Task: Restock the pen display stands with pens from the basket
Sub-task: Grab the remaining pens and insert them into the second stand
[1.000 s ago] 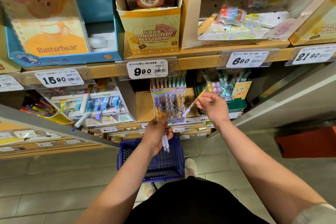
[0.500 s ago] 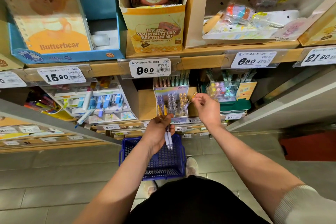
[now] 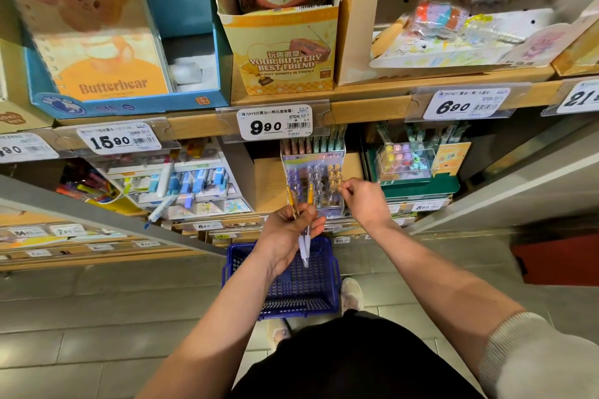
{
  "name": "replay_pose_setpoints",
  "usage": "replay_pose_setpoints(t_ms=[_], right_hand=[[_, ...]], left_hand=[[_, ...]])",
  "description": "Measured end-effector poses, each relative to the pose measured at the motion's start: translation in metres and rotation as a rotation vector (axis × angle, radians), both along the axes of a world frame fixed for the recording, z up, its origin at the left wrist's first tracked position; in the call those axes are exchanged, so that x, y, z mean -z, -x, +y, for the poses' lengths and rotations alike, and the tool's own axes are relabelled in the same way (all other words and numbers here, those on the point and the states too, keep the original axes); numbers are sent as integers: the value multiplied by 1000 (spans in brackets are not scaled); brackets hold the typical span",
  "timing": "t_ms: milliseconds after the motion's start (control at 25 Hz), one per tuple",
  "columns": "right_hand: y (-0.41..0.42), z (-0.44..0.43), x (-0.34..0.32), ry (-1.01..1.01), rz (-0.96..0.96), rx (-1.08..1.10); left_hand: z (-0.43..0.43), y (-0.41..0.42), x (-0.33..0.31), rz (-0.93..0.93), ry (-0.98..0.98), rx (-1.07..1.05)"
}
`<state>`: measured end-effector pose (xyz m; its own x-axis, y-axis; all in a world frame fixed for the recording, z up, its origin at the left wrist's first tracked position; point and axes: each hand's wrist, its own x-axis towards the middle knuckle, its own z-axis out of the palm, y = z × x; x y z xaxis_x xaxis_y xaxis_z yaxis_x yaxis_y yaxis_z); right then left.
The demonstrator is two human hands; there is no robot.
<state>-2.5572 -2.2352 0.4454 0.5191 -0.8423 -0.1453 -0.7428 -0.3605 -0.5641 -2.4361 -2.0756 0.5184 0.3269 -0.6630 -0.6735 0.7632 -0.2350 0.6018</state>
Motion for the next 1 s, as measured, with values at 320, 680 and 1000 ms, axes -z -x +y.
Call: replay_pose_setpoints(t_ms=[320, 680, 1000], right_hand=[[10, 0, -36, -404, 21, 44], [12, 20, -65, -888, -519, 123], [33, -2, -42, -355, -591, 394]], left_hand=[[-6, 5, -3, -24, -12, 42], [-16, 17, 0, -152, -37, 152], [-2, 5, 14, -301, -224, 59]])
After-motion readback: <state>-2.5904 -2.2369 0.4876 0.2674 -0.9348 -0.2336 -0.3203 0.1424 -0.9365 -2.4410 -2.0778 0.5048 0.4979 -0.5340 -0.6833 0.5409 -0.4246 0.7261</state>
